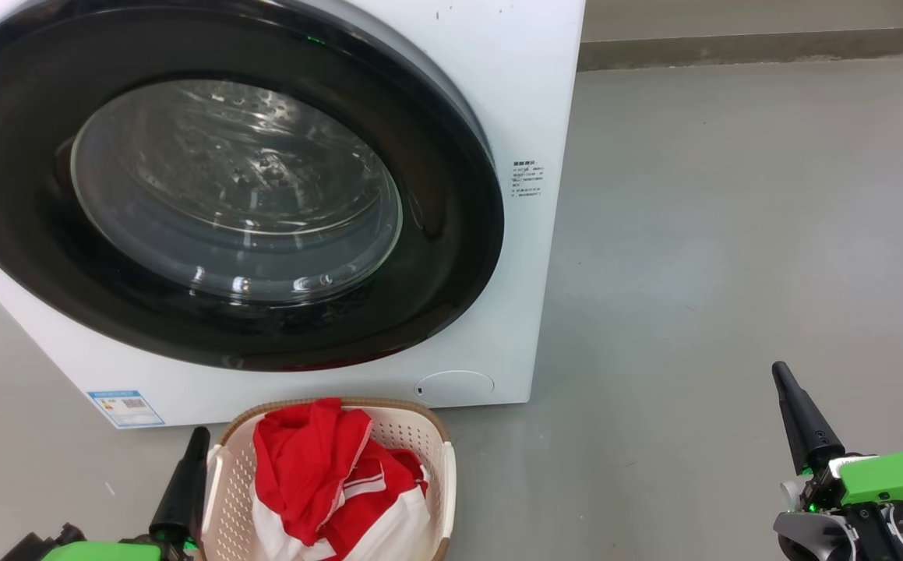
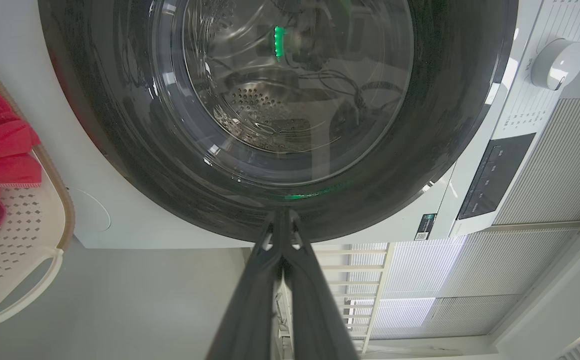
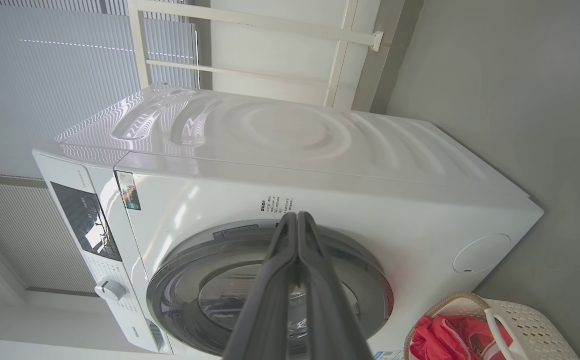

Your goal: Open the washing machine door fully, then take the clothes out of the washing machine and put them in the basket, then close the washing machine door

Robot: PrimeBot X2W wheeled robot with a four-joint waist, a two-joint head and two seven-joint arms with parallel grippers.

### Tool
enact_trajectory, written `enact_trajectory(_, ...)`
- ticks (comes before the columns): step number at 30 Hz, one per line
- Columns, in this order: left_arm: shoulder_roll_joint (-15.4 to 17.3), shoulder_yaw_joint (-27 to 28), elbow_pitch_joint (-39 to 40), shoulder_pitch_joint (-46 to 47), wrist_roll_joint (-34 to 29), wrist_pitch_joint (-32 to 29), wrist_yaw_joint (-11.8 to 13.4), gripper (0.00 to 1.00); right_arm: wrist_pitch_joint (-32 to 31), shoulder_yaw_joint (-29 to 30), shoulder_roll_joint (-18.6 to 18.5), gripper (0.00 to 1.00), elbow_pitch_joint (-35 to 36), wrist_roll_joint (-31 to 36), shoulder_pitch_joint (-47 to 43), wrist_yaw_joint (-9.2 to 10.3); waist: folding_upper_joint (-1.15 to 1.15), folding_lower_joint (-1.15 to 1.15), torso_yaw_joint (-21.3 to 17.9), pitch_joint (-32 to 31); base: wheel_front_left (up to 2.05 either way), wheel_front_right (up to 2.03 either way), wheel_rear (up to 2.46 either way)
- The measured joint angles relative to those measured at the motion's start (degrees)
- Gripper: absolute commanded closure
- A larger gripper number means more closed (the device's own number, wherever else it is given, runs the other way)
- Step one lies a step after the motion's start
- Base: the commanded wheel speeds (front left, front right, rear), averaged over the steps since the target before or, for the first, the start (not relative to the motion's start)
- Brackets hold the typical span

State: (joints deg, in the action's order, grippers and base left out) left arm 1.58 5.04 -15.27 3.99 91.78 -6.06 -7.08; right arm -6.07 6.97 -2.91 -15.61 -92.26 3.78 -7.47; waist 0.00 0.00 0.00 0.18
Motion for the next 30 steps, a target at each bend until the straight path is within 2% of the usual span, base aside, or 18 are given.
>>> enact_trajectory(30,0.03,-0.01,-0.01,0.0,0.0,0.0,0.0,1.0,-0.01,0.11,0.05,1.0,0.0,0.0,0.0,0.0,0.0,0.0,0.0,0.0,0.0,0.0,0.0)
